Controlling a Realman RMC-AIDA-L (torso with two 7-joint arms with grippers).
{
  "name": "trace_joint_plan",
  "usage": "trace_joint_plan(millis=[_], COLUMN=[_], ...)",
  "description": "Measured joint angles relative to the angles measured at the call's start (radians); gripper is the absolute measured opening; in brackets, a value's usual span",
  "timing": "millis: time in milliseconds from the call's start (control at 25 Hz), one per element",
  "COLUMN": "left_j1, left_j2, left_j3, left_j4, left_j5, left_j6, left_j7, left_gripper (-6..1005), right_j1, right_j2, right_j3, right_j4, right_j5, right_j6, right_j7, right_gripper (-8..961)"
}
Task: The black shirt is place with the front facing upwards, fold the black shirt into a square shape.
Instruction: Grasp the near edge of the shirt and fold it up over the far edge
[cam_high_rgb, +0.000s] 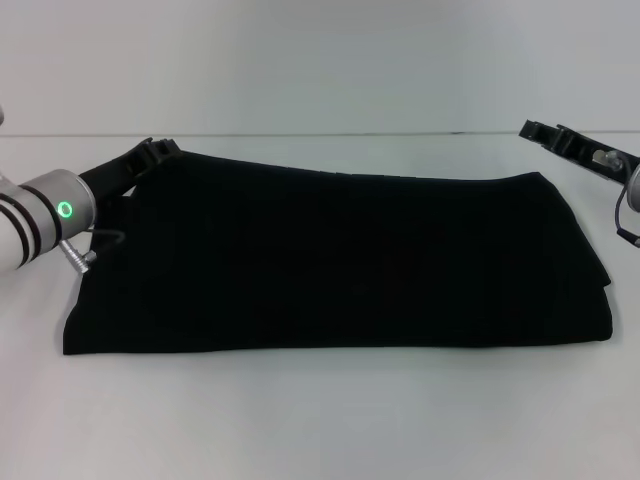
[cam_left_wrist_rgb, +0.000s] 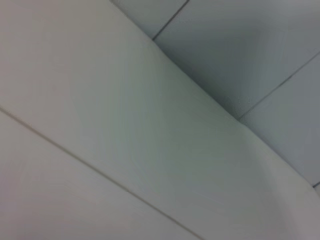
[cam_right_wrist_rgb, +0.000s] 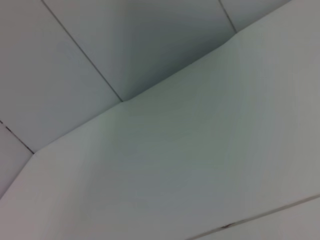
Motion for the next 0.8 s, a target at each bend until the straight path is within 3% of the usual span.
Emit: trace_joint_plan(millis=[40,200,320,360,600,800], left_j1=[0.000,0.008,0.021,0.027,0.038,0.059], left_j2=[-0.002,-0.003,0.002,0.004,0.007,0.010], left_j3=[0.000,0.003,0.003,0.003,0.011,0.031], left_j4=[-0.002,-0.002,-0.002,-0.002,-0.004,-0.002], left_j5=[-0.016,-0.045,-0.045,-0.046,-0.036,-0.038], left_j6=[-0.009,-0.041,-0.071,-0.084,-0.151,-0.106], left_j7=[0.021,0.047,0.050,0.052,0.077,0.069], left_gripper=[67,231,409,478,604,709], right_j1=[0.001,-0.004,-0.023,-0.032,-0.084,-0.117], right_j2=[0.001,0.002,0.000,-0.001,-0.008,-0.011], right_j3=[0.000,0.001,0.002,0.003,0.004,-0.001], right_j4=[0.004,0.007,0.006,0.005,0.006,-0.001], right_j5=[0.000,0.000,0.001,0.001,0.043,0.070], right_j6=[0.006,0.002,-0.044,-0.065,-0.205,-0.297], right_j7=[-0.009,-0.019,-0.022,-0.026,-0.114,-0.176], right_gripper=[246,406,664,667,686,697])
